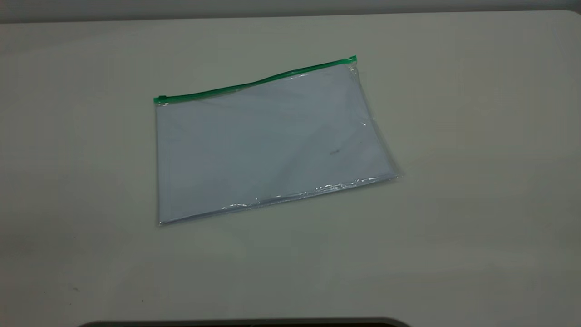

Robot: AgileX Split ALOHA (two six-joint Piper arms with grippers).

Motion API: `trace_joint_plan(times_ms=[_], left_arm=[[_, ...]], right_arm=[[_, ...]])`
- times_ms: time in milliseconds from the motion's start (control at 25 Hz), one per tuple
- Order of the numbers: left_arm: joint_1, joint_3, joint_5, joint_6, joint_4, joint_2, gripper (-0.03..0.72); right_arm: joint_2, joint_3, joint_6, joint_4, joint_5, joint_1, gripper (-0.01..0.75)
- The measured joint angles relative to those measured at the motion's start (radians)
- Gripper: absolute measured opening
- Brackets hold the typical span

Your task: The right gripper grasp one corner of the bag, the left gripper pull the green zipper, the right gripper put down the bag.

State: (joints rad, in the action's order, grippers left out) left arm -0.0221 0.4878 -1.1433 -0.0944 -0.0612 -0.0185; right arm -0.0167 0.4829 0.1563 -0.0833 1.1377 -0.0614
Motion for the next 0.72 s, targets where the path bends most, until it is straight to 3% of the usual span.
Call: trace_joint_plan(times_ms=[720], left_arm=[[0.000, 0.000, 0.000, 0.003, 0.000, 0.000, 0.574]], right_arm=[[0.000, 0.000, -0.013, 0.009, -0.003, 0.000, 0.524]])
